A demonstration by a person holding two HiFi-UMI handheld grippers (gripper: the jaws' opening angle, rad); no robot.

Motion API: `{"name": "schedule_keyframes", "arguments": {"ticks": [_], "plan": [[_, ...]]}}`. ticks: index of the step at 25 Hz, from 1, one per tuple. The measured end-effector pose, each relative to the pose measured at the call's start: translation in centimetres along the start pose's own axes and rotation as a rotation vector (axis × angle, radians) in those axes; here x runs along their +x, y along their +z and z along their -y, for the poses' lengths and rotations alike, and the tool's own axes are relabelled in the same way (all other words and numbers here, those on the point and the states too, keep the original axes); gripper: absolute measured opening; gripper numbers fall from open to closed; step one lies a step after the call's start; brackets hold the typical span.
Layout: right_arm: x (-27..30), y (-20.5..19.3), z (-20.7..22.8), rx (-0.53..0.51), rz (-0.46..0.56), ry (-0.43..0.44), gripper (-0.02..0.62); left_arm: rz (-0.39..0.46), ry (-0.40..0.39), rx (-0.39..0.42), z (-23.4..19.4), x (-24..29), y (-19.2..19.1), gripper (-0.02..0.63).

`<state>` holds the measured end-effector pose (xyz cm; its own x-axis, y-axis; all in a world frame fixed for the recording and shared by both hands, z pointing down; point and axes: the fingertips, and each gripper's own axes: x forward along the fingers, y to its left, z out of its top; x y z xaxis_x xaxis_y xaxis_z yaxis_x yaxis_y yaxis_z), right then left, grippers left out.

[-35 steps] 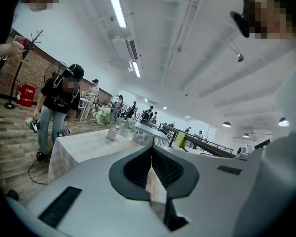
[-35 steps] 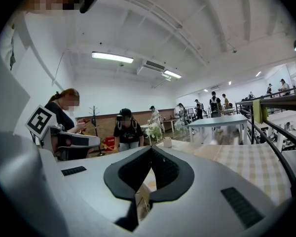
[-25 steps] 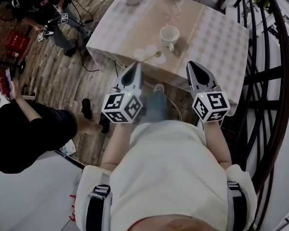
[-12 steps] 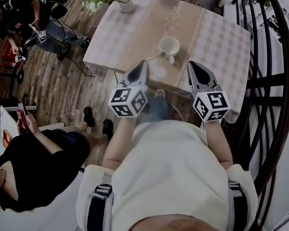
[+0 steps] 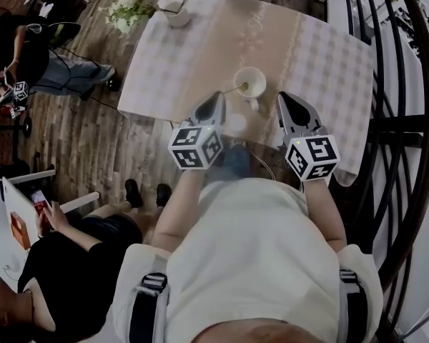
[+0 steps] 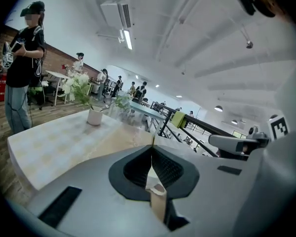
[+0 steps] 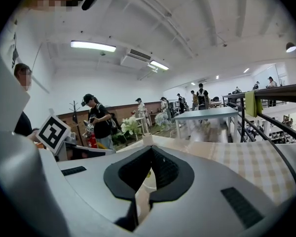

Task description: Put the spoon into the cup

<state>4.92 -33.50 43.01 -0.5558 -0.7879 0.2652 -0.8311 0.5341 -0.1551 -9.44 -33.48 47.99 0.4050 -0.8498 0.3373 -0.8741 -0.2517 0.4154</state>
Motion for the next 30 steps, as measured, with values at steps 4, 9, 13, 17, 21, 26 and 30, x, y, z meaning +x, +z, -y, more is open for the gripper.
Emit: {"name": "schedule_keyframes", "arguments": {"ticks": [4,9,13,17,21,26,30], "plan": [[1.5,-0.6,1.4,0.02,-0.015,-0.016,0.0,-0.058,-0.011,0.009,-0.7,2.6,-1.1,0.005],[2.9,-1.2,2.3,0.036,-0.034,-0.028,0.0,-0.121,-0.014,0.004,-1.7,4.9,-2.6,0.004],[3.6,-1.6,3.0,0.044,-0.053,-0.042,0.0,-0.16,-0.026,0.001,-1.9,6.5,-3.4,0.003],[4.0,-2.0,3.5,0.049,-0.066,-0.056,0.0,-0.2,-0.04,0.01,-1.9,7.8,-4.3,0.005],[4.5,-2.1,3.9,0.056,-0.07,-0.062,0.0,-0.248,-0.056,0.016,-1.9,8.8,-5.4,0.005],[4.8,-2.0,4.5,0.063,-0.071,-0.071,0.0,-0.278,-0.064,0.034,-1.8,9.6,-6.1,0.005],[5.1,-2.1,4.5,0.065,-0.073,-0.067,0.0,-0.29,-0.067,0.031,-1.8,10.1,-6.5,0.005]]}}
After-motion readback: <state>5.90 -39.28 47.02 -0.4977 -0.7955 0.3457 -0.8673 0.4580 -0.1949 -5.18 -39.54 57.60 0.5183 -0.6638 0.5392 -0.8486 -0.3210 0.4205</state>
